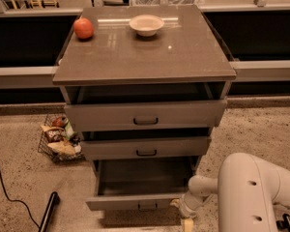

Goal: Close bottom drawer

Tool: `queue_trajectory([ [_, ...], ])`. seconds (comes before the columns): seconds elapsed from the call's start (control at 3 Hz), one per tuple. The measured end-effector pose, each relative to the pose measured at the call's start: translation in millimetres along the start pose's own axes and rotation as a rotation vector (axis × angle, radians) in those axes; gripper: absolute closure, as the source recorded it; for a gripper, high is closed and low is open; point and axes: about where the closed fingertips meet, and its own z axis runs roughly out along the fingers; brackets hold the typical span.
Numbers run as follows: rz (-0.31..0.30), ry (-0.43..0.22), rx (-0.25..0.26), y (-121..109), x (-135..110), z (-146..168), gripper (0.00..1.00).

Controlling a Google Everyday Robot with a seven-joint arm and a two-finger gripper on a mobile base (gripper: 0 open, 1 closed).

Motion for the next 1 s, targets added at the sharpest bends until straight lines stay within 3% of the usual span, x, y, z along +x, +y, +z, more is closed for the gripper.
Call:
queue_trajectory([
  [0.33,0.000,0.000,0.000,0,0,0,0.00],
  [0.67,-0.005,-0.001,0.046,-6,2,-4,0.00],
  [1.0,-0.025,0.021,0.181,-39,10,-24,0.27],
])
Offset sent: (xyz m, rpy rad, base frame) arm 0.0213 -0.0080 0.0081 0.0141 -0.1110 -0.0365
